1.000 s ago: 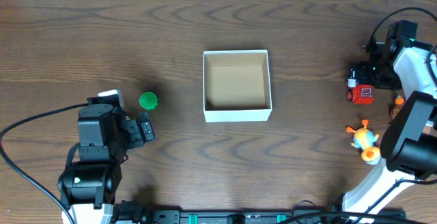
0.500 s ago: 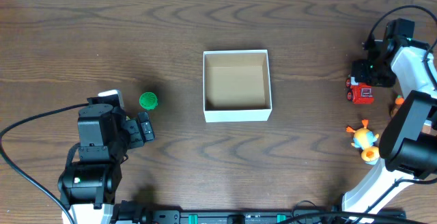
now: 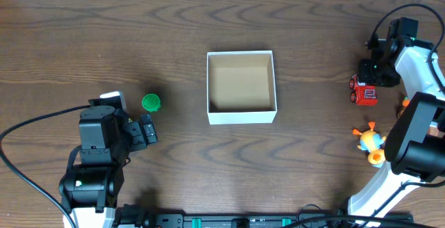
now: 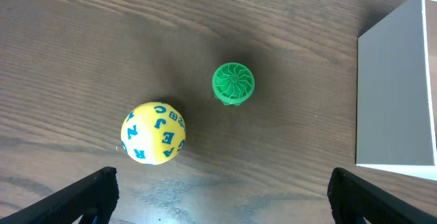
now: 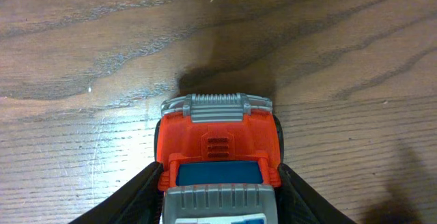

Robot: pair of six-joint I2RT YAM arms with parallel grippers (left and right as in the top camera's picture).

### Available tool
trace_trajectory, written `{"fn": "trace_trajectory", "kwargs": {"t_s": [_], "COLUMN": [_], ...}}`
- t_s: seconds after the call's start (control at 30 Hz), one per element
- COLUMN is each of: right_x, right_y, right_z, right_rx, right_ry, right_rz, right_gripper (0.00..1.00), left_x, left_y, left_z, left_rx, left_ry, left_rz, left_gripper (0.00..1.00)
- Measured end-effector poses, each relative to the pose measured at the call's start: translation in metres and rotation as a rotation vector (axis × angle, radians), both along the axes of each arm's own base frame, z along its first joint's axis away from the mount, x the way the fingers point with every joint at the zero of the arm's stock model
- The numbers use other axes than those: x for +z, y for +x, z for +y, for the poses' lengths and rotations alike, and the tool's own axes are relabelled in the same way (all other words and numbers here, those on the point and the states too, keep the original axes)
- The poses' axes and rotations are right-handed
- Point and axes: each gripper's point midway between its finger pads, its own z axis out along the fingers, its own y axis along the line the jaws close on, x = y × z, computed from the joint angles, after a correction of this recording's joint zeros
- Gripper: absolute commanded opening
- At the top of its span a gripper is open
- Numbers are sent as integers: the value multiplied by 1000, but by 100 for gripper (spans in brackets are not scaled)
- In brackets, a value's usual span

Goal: Pack container
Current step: 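Reach right gripper to the red toy fire truck and grasp it, then carry the truck with right gripper into the white box and release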

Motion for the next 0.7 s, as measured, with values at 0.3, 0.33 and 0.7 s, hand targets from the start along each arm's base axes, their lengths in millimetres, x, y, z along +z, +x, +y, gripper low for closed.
{"fn": "trace_trajectory", "kwargs": {"t_s": [0.3, 0.33, 0.7], "right_x": [0, 0, 1], "right_y": [0, 0, 0], "right_z": [0, 0, 0], "right_rx": [0, -1, -10], "right_ry": [0, -1, 2], "right_rz": [-1, -1, 1], "right_gripper": [31, 31, 1], "left_x": [0, 0, 0], "left_y": [0, 0, 0], "left_z": [0, 0, 0], "left_rx": [0, 0, 0], "left_ry": [0, 0, 0], "left_rz": [0, 0, 0], "left_gripper": [98, 98, 98]}}
